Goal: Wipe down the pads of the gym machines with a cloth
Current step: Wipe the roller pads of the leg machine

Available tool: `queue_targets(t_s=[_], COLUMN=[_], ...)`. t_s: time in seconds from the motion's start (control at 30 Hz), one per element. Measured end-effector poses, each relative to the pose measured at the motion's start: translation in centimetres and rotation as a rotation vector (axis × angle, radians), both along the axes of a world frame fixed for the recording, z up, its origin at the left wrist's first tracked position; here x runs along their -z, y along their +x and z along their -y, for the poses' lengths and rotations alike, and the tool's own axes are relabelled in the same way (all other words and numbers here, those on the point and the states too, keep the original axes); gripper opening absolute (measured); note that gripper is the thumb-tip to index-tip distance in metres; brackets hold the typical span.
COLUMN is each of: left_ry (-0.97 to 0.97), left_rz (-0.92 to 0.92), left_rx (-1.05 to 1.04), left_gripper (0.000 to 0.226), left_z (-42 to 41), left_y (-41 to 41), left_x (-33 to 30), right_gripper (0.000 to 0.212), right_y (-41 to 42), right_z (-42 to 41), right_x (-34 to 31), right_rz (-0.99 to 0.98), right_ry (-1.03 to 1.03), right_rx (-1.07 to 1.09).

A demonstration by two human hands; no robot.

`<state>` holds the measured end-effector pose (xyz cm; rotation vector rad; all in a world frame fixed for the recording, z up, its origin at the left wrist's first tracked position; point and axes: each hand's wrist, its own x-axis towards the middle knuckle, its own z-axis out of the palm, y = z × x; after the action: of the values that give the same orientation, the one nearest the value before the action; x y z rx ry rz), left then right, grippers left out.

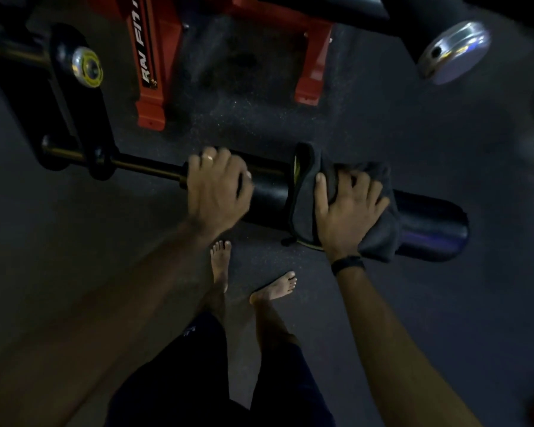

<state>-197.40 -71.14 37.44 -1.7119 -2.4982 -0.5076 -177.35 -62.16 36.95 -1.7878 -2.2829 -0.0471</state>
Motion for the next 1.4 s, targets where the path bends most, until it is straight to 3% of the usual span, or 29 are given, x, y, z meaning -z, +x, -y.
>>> queue_targets(t_s=[0.13, 0.37, 0.53, 0.63, 0.77, 0.83, 0.93, 1.13, 1.3, 1.4], left_ry=[-0.172, -0.250, -0.247, -0.204, -0.067, -0.047, -0.053, -0.057, -0.039, 0.018], left_rz=[0.086, 0.181, 0.250, 0.368, 0.705, 0.744, 0.718, 0.865, 1.004, 1.104], left_rx=[-0.088, -0.185, -0.211, -0.224, -0.431, -0.434, -0.376, -0.374, -0.368, -0.366], left_gripper=[0.039, 0.060, 0.072, 0.082, 0.058, 0.059, 0.081, 0.095, 0.097, 0.102], left_z=[-2.0, -1.9, -2.0, -2.0, -2.2, -2.2, -2.0, -1.7, -1.7, -1.7], left_y=[-3.5, -2.8, -2.6, -2.8, -3.0, -3.0, -3.1, -3.3, -3.4, -3.7], left_x=[0.6, 1.7, 1.2, 0.9, 0.6, 0.6, 0.5, 0.1, -0.2, 0.2], right_gripper=[0.050, 0.053, 0.059, 0.055, 0.049, 0.048, 0.047, 0.054, 0.058, 0.054], right_y=[0.6, -0.9, -4.8, -9.7, -15.7, -14.8, -9.0, 2.3, -1.9, -6.0], right_z=[0.7, -2.5, -5.3, -4.0, 0.3, 0.8, 0.2, -4.1, -2.6, -0.6], right_x=[0.5, -0.4, -0.9, -0.8, -1.2, -1.3, -1.1, -0.9, -1.1, -1.2], right_rz=[-0.079, 0.029, 0.145, 0.144, 0.018, -0.027, -0.046, 0.029, 0.032, 0.076], right_ry=[0.068, -0.046, -0.251, -0.317, -0.263, -0.219, -0.157, -0.121, -0.126, -0.128], right_rx=[-0.003, 0.032, 0.061, -0.074, -0.249, -0.255, -0.273, 0.031, 0.234, 0.158])
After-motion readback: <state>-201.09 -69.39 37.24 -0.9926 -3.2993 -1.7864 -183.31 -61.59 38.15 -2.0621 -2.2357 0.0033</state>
